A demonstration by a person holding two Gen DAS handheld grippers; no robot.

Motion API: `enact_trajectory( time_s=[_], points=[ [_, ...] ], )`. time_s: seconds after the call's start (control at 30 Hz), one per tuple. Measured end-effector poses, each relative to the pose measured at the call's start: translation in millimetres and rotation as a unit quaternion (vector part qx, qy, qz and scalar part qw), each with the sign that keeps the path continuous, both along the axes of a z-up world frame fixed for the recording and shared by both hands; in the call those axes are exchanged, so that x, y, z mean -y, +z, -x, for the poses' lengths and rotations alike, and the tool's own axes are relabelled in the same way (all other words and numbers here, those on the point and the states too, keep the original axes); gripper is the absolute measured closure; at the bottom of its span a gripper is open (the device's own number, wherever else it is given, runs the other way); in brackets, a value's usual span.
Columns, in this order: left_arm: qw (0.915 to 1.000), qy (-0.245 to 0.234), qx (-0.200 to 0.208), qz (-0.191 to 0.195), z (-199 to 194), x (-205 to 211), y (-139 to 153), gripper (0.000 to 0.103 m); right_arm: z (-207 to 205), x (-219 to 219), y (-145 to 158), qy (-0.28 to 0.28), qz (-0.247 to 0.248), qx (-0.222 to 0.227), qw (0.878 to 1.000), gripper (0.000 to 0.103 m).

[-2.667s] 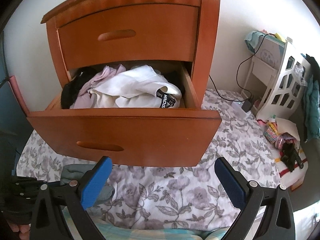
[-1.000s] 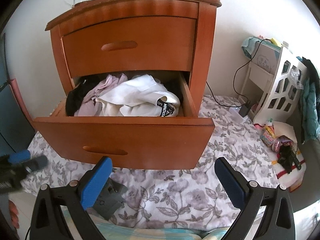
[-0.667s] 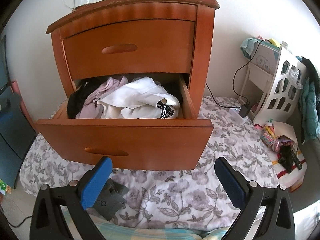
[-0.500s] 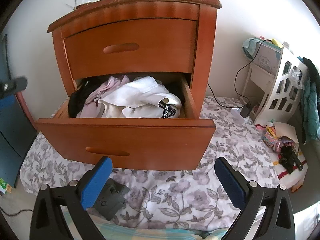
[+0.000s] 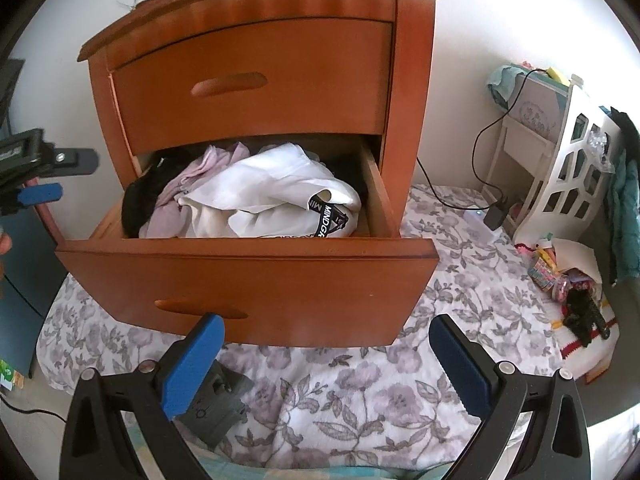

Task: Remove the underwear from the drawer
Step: 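Move the left gripper back into the open drawer toward the clothes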

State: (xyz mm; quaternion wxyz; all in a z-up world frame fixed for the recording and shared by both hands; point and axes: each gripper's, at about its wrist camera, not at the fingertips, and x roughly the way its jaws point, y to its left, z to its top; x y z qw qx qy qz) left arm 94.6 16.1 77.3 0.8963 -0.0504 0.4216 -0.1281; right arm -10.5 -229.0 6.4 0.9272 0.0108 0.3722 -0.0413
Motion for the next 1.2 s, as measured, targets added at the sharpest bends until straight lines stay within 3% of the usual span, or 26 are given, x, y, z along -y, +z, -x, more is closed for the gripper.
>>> enact_trajectory(
  time_s=[0.37, 0.6, 0.73, 0.9, 0.97, 1.03, 1.2],
  points=[
    [0.9938, -0.055, -0.096, 0.010, -54.2, 49.3, -37.5, 0.000, -18.6, 8.5, -15.8, 0.000, -0.005, -0.014, 1.000, 0.000],
    [0.9891, -0.059, -0.133, 0.023, -79.2, 71.1, -57.8, 0.001, -28.7, 17.0, -22.3, -0.005, -0.009, -0.020, 1.000, 0.000],
    [0.9864, -0.069, -0.148, 0.016, -86.8, 86.4, -68.1, 0.009, -32.9, 20.4, -27.1, -0.006, -0.012, -0.025, 1.000, 0.000],
    [0.9833, -0.068, -0.169, 0.005, -92.4, 100.1, -81.8, 0.010, -35.1, 22.7, -30.4, -0.007, -0.014, -0.028, 0.999, 0.000],
    [0.9817, -0.069, -0.178, 0.001, -92.9, 104.0, -86.6, 0.014, -35.3, 23.2, -31.2, -0.008, -0.014, -0.029, 0.999, 0.000],
    [0.9793, -0.075, -0.188, 0.002, -93.6, 108.9, -91.8, 0.025, -35.7, 24.4, -32.2, -0.008, -0.015, -0.030, 0.999, 0.000],
    [0.9759, -0.086, -0.201, 0.004, -91.7, 123.0, -100.8, 0.037, -36.6, 25.4, -33.4, -0.010, -0.017, -0.031, 0.999, 0.000]
  ],
)
